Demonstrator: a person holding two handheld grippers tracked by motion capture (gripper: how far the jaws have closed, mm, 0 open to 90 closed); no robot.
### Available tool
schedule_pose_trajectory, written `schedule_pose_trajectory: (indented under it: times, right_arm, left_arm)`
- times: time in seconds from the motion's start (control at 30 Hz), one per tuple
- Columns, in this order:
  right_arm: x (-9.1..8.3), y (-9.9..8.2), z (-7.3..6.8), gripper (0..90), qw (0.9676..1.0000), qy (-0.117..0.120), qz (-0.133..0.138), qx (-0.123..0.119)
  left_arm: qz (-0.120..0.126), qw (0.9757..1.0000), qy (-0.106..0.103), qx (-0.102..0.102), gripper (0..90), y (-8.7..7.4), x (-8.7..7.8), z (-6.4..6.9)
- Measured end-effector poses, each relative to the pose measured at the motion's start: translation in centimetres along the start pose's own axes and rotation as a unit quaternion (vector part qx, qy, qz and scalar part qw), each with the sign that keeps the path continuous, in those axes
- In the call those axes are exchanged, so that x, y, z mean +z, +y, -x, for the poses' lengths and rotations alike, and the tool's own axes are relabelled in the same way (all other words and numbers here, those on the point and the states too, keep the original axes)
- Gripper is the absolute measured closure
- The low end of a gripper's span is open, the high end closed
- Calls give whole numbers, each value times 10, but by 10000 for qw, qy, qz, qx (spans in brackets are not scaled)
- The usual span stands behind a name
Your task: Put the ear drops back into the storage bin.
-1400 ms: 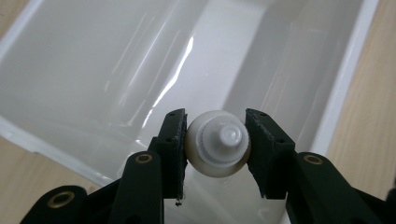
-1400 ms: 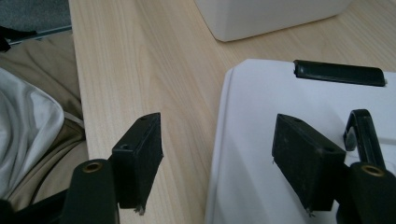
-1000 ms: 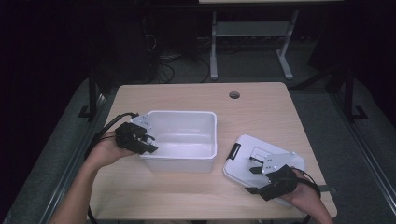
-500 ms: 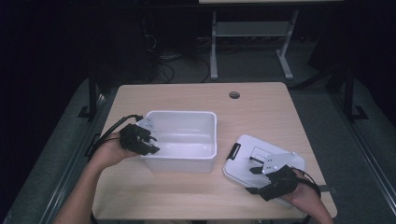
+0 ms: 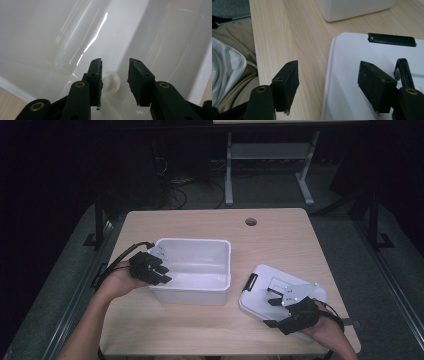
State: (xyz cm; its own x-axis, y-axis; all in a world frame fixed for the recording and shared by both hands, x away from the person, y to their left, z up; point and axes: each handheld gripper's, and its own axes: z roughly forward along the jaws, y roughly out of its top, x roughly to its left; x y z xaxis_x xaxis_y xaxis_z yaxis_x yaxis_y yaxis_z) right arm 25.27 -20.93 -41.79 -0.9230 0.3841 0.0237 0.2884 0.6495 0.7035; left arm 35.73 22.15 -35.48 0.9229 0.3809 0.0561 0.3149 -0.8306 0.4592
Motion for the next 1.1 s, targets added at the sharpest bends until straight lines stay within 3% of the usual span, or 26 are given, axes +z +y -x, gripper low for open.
schedule_pose_trajectory:
  times: [0.23,0.73,1.1]
  right_arm:
    - [0,1,-1,325,10000,-2,-4,0]
    - [0,1,-1,324,10000,-15,-41,6]
    - [-3,4,-3,324,10000,-15,-53,-10]
  left_arm:
    - [53,10000,59,31,627,0,-5,0]
    - [323,9991,205,182,598,5,-43,13]
    - [427,9983,336,189,584,-4,-72,24]
